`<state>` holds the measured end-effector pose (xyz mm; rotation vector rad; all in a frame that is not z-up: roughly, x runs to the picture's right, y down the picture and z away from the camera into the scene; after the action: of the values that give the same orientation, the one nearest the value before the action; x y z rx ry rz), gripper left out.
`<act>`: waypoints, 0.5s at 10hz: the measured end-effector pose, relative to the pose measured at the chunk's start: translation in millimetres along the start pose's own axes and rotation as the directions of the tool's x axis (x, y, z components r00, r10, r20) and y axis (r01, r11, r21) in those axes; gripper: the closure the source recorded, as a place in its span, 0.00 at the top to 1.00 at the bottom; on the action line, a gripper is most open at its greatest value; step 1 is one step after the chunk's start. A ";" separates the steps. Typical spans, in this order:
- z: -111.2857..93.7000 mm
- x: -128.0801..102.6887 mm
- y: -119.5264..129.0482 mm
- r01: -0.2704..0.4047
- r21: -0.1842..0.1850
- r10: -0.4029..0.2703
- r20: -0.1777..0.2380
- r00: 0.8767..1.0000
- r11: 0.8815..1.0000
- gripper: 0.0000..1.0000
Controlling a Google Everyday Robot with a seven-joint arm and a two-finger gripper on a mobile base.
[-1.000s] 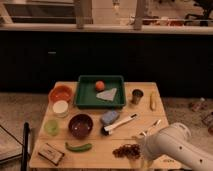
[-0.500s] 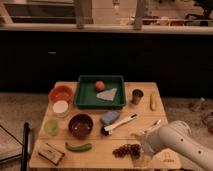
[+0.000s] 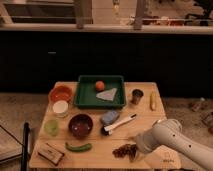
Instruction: Place grapes in metal cup
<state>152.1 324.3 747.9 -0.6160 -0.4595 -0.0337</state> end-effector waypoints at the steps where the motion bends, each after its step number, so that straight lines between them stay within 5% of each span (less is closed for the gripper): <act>1: 3.1 0.2 -0.6 -0.002 -0.002 0.002 0.002 1.000 1.000 0.37; 5: 5.9 2.2 0.6 -0.005 -0.002 0.005 0.009 1.000 1.000 0.02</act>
<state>151.8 328.4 752.7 -0.6193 -0.4663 -0.0266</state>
